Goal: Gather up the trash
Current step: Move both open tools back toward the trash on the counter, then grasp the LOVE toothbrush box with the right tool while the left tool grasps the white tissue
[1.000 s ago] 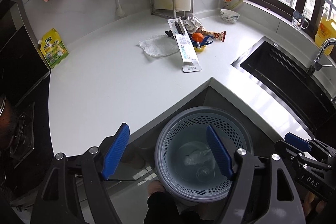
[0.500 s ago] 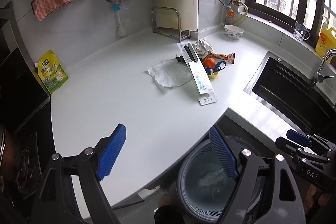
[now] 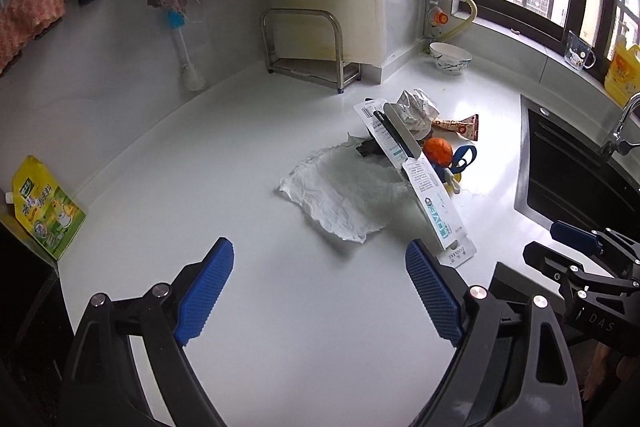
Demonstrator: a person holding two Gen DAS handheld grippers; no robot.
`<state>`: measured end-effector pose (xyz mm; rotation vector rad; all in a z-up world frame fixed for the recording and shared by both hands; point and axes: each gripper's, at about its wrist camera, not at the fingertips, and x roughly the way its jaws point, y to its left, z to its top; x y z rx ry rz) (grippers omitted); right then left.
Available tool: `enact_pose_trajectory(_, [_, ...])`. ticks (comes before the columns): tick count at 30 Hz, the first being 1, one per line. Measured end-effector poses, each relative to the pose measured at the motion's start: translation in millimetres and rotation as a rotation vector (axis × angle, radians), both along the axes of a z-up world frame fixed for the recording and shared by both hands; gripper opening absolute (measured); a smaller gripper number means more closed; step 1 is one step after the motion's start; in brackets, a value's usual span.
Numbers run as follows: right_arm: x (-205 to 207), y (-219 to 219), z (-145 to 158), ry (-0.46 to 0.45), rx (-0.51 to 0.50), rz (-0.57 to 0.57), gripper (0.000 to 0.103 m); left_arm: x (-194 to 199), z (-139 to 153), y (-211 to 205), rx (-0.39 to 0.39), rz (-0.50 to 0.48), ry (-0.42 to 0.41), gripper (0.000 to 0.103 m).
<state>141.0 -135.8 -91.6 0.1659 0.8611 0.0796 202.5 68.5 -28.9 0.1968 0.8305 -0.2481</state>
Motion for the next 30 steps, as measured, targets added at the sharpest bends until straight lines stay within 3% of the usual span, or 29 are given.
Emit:
enact_pose_trajectory(12, [80.5, 24.1, -37.1, 0.049, -0.006, -0.024, 0.060, 73.0, -41.3, 17.3, -0.014, -0.045, 0.052, 0.087])
enact_pose_trajectory(30, [144.7, 32.8, -67.8, 0.114, -0.069, 0.033, 0.061, 106.3, -70.7, 25.4, -0.048, -0.067, 0.097, 0.088])
